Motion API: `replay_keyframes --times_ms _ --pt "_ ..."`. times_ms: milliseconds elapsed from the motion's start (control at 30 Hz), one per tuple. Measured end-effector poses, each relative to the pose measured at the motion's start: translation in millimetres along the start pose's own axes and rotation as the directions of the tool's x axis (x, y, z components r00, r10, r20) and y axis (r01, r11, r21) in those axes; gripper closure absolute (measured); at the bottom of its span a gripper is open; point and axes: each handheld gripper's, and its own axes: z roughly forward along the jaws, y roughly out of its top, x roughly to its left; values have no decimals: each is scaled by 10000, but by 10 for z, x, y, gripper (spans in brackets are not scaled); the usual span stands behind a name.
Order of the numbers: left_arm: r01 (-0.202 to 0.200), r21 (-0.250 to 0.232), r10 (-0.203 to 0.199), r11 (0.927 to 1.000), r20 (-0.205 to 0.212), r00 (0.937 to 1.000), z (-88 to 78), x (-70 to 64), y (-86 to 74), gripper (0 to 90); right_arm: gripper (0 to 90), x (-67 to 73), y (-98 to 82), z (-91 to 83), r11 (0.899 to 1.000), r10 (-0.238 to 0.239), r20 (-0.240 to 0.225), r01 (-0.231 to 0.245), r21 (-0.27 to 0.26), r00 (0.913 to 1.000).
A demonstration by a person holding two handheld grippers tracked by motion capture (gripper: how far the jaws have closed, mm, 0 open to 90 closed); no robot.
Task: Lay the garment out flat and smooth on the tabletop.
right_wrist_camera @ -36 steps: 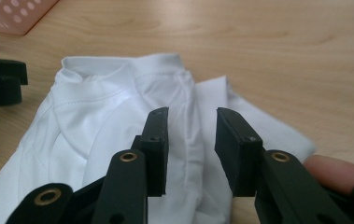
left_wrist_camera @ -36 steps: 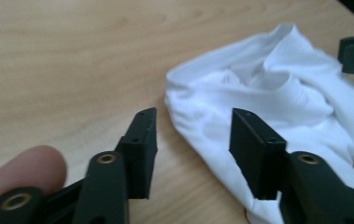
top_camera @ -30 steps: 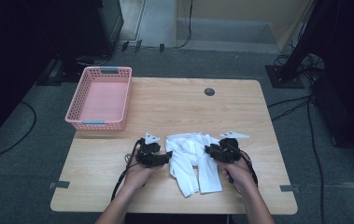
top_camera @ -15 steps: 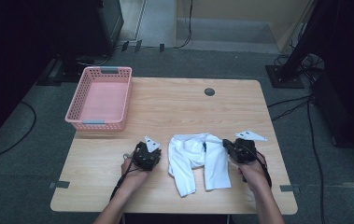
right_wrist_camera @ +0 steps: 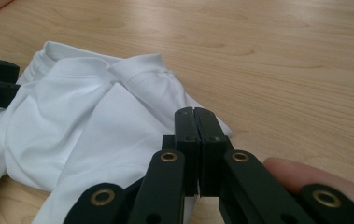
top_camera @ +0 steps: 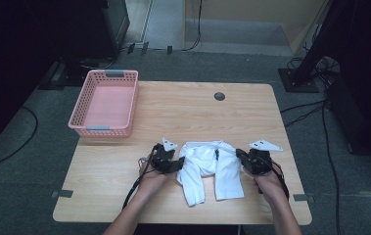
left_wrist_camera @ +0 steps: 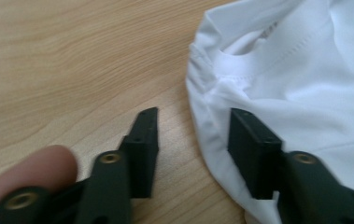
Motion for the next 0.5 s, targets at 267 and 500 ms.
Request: replay_keyframes --times_ms 267,500 --pt "-1416 -154 1417 9898 60 9899 -99 -101 -125 900 900 103 -200 118 9958 -622 -147 630 668 9980" --pt "-2547 -518 2590 9656 1112 9595 -521 -101 -293 900 900 283 -309 -135 9895 -1039 -1036 1133 895 9892"
